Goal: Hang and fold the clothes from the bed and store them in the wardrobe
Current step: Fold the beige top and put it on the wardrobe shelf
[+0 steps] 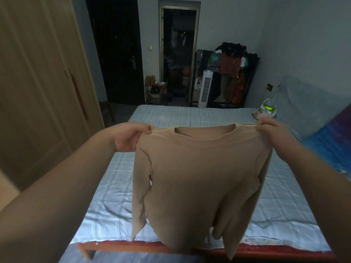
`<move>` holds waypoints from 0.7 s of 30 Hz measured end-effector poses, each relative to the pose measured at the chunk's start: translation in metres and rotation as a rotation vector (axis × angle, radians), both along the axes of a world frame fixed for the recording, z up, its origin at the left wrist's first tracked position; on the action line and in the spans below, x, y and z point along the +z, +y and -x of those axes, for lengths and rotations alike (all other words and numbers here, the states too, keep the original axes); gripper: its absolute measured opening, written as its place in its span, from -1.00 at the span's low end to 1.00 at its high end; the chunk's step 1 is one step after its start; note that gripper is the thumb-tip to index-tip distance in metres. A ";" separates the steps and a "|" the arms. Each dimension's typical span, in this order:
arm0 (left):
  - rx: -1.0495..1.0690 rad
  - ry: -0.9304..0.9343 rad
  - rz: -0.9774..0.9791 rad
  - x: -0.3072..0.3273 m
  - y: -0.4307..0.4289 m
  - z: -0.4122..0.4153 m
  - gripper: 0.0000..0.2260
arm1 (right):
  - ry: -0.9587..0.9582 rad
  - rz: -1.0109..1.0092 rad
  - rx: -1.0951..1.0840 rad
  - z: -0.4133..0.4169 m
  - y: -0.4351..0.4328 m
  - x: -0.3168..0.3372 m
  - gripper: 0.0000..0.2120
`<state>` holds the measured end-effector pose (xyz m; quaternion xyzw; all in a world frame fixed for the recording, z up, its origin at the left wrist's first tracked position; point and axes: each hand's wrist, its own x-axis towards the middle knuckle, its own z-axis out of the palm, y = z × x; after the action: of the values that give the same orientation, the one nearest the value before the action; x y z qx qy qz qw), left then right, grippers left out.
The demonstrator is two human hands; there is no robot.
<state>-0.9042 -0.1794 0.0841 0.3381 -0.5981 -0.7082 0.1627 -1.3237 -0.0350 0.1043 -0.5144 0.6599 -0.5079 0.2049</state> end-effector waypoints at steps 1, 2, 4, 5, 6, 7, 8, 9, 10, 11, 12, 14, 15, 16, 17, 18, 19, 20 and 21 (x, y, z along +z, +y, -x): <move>-0.009 -0.018 0.027 0.000 0.003 0.002 -0.57 | -0.004 0.004 -0.013 -0.001 0.001 -0.001 -0.78; -0.006 -0.047 0.061 0.000 0.006 0.005 -0.62 | -0.004 0.012 -0.024 -0.001 0.002 -0.002 -0.79; 0.043 -0.096 0.123 0.000 0.011 0.008 -0.74 | 0.014 0.012 -0.028 -0.003 0.003 -0.004 -0.85; 0.085 -0.093 0.144 -0.001 0.011 0.009 -0.78 | 0.024 0.011 -0.032 -0.005 0.003 -0.004 -0.88; 0.130 -0.065 0.155 -0.001 0.011 0.009 -0.81 | 0.031 0.013 -0.041 -0.006 0.004 -0.005 -0.90; 0.175 -0.029 0.161 -0.001 0.012 0.009 -0.83 | 0.040 0.015 -0.047 -0.007 0.004 -0.005 -0.91; 0.209 0.001 0.174 0.000 0.014 0.009 -0.86 | 0.055 0.013 -0.051 -0.007 0.005 -0.005 -0.91; 0.234 0.017 0.202 0.001 0.015 0.009 -0.88 | 0.077 0.009 -0.054 -0.007 0.005 -0.006 -0.91; 0.248 0.014 0.248 0.002 0.018 0.009 -0.91 | 0.098 0.006 -0.059 -0.007 0.006 -0.006 -0.91; 0.253 -0.008 0.305 0.003 0.021 0.009 -0.94 | 0.115 0.002 -0.067 -0.007 0.006 -0.006 -0.91; 0.250 -0.035 0.365 0.005 0.026 0.009 -0.94 | 0.130 -0.001 -0.075 -0.006 0.006 -0.006 -0.90; 0.235 -0.082 0.462 0.010 0.034 0.010 -0.83 | 0.177 -0.007 -0.107 -0.003 0.004 -0.006 -0.89; 0.231 -0.111 0.498 0.014 0.038 0.011 -0.76 | 0.213 -0.009 -0.132 -0.001 0.003 -0.006 -0.89; 0.232 -0.143 0.534 0.018 0.042 0.012 -0.70 | 0.252 -0.010 -0.162 0.001 0.002 -0.006 -0.90; 0.234 -0.179 0.592 0.022 0.045 0.013 -0.68 | 0.294 -0.008 -0.190 0.002 0.002 -0.007 -0.89; 0.224 -0.217 0.672 0.026 0.046 0.015 -0.69 | 0.326 0.001 -0.215 0.003 0.001 -0.007 -0.88; 0.191 -0.243 0.748 0.030 0.049 0.017 -0.71 | 0.349 0.012 -0.234 0.004 0.001 -0.007 -0.87; 0.149 -0.241 0.798 0.033 0.050 0.019 -0.76 | 0.364 0.024 -0.247 0.004 0.001 -0.007 -0.86; 0.116 -0.215 0.813 0.035 0.052 0.021 -0.82 | 0.368 0.031 -0.258 0.004 0.001 -0.006 -0.86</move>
<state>-0.9248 -0.1278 0.1190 0.3513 -0.8222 -0.3652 0.2591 -1.3276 -0.0340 0.0984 -0.5128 0.7387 -0.4374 0.0065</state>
